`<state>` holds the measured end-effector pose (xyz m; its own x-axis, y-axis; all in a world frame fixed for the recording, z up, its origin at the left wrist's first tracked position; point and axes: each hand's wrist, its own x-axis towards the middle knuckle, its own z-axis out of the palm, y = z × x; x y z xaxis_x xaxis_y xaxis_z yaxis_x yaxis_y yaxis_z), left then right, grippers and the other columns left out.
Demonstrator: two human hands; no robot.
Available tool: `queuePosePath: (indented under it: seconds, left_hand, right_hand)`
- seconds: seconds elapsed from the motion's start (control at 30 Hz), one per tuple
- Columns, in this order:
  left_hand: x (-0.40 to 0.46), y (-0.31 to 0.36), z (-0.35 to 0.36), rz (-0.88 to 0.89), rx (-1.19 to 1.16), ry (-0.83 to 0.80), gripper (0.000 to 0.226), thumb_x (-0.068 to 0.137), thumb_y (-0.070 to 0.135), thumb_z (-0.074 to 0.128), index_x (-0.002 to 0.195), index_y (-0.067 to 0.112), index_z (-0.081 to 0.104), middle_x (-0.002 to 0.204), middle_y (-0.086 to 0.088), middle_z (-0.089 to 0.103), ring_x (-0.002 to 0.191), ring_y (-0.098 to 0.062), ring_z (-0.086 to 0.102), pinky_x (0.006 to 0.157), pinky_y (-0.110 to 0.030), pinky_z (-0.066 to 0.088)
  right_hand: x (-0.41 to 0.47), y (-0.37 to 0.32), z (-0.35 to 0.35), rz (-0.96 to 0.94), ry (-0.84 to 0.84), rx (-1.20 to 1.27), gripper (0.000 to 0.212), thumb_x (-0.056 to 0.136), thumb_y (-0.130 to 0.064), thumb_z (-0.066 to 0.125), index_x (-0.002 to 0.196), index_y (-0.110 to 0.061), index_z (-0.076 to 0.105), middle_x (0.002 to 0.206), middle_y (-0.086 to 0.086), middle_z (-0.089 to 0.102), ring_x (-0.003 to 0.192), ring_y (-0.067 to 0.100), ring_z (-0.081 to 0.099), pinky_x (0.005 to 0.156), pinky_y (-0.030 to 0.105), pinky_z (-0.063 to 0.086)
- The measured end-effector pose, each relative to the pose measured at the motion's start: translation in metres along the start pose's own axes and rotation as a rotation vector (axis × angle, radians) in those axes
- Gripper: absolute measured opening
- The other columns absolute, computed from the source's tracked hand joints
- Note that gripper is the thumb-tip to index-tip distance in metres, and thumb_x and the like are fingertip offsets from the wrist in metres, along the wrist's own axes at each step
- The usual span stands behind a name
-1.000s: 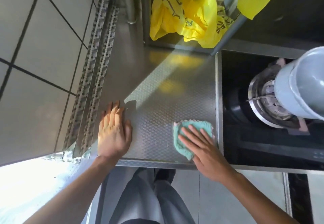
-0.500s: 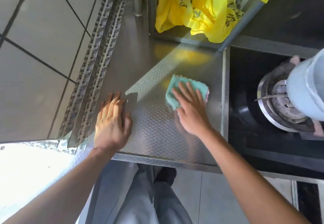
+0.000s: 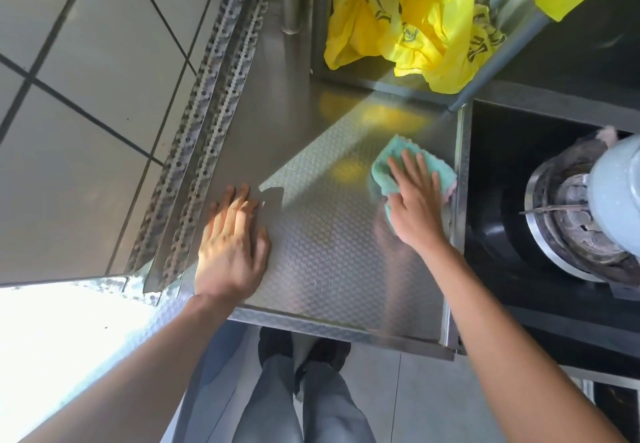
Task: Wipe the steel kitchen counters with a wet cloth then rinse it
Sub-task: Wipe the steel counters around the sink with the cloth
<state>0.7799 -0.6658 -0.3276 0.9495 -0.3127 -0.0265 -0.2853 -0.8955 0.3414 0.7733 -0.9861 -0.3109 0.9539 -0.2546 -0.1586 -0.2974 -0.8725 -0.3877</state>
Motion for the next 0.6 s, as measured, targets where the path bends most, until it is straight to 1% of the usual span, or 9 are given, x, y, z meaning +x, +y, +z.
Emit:
queuePosePath:
  seconds: [0.07, 0.13, 0.2, 0.27, 0.33, 0.37, 0.47, 0.53, 0.6]
  left_hand:
    - [0.000, 0.000, 0.000, -0.005, -0.003, -0.007, 0.056, 0.106, 0.039, 0.034, 0.153, 0.009, 0.044, 0.173, -0.007, 0.026, 0.164, -0.020, 0.008, 0.134, -0.046, 0.007]
    - [0.000, 0.001, -0.001, -0.002, -0.004, -0.013, 0.056, 0.106, 0.037, 0.035, 0.154, 0.009, 0.044, 0.173, -0.008, 0.026, 0.164, -0.021, 0.009, 0.134, -0.047, 0.008]
    - [0.000, 0.002, -0.002, 0.007, -0.004, -0.019, 0.056, 0.105, 0.035, 0.036, 0.153, 0.008, 0.044, 0.172, -0.009, 0.027, 0.164, -0.023, 0.011, 0.133, -0.049, 0.010]
    - [0.000, 0.002, -0.003, 0.001, -0.015, -0.012, 0.054, 0.106, 0.033, 0.036, 0.152, 0.008, 0.045, 0.172, -0.010, 0.029, 0.164, -0.024, 0.012, 0.133, -0.050, 0.011]
    - [0.000, 0.003, -0.004, -0.005, -0.028, -0.011, 0.053, 0.106, 0.033, 0.036, 0.152, 0.008, 0.045, 0.172, -0.010, 0.029, 0.164, -0.023, 0.011, 0.133, -0.049, 0.010]
    - [0.000, 0.003, -0.004, -0.006, -0.028, -0.012, 0.053, 0.106, 0.033, 0.037, 0.152, 0.009, 0.045, 0.172, -0.009, 0.028, 0.164, -0.023, 0.011, 0.133, -0.049, 0.010]
    - [-0.001, 0.003, -0.006, -0.016, -0.031, -0.020, 0.052, 0.106, 0.033, 0.038, 0.152, 0.009, 0.046, 0.172, -0.009, 0.029, 0.164, -0.022, 0.011, 0.133, -0.048, 0.010]
    - [-0.001, 0.005, -0.007, -0.009, -0.026, -0.027, 0.052, 0.106, 0.033, 0.038, 0.152, 0.008, 0.045, 0.172, -0.009, 0.029, 0.164, -0.023, 0.012, 0.133, -0.048, 0.011]
    - [-0.001, 0.005, -0.007, -0.011, -0.025, -0.025, 0.052, 0.106, 0.033, 0.039, 0.151, 0.008, 0.046, 0.171, -0.010, 0.031, 0.163, -0.024, 0.015, 0.133, -0.048, 0.013]
  right_hand:
    - [0.010, -0.032, 0.014, 0.009, 0.058, 0.014, 0.058, 0.100, -0.012, 0.047, 0.157, -0.021, 0.038, 0.171, 0.005, 0.017, 0.159, 0.026, 0.005, 0.127, 0.054, 0.001]
    - [-0.009, -0.058, 0.029, -0.115, 0.054, 0.025, 0.059, 0.098, -0.012, 0.050, 0.155, -0.022, 0.042, 0.170, 0.004, 0.021, 0.159, 0.026, 0.008, 0.127, 0.056, 0.004]
    - [-0.048, -0.069, 0.042, -0.300, -0.013, 0.009, 0.062, 0.095, -0.012, 0.051, 0.155, -0.022, 0.042, 0.170, 0.002, 0.022, 0.159, 0.024, 0.007, 0.127, 0.055, 0.005]
    - [-0.093, -0.063, 0.045, -0.473, -0.141, -0.040, 0.067, 0.094, -0.017, 0.048, 0.159, -0.025, 0.034, 0.171, -0.002, 0.015, 0.159, 0.021, 0.001, 0.129, 0.051, 0.001]
    - [-0.119, -0.038, 0.038, -0.578, -0.243, -0.100, 0.071, 0.095, -0.020, 0.049, 0.162, -0.028, 0.025, 0.172, -0.005, 0.009, 0.159, 0.018, -0.002, 0.129, 0.049, 0.000]
    - [-0.123, -0.022, 0.030, -0.592, -0.264, -0.118, 0.071, 0.097, -0.022, 0.050, 0.162, -0.030, 0.023, 0.172, -0.007, 0.009, 0.159, 0.017, -0.002, 0.129, 0.048, 0.001]
    - [-0.098, 0.017, 0.003, -0.482, -0.223, -0.145, 0.065, 0.099, -0.025, 0.050, 0.160, -0.029, 0.030, 0.171, -0.004, 0.014, 0.159, 0.017, 0.004, 0.128, 0.053, 0.010]
    - [-0.059, 0.030, -0.011, -0.288, -0.146, -0.139, 0.059, 0.101, -0.023, 0.042, 0.159, -0.024, 0.033, 0.171, 0.000, 0.016, 0.159, 0.021, 0.007, 0.127, 0.057, 0.014]
    - [-0.011, 0.023, -0.014, -0.074, -0.039, -0.111, 0.058, 0.101, -0.022, 0.039, 0.159, -0.021, 0.034, 0.171, 0.004, 0.016, 0.159, 0.024, 0.008, 0.126, 0.057, 0.012]
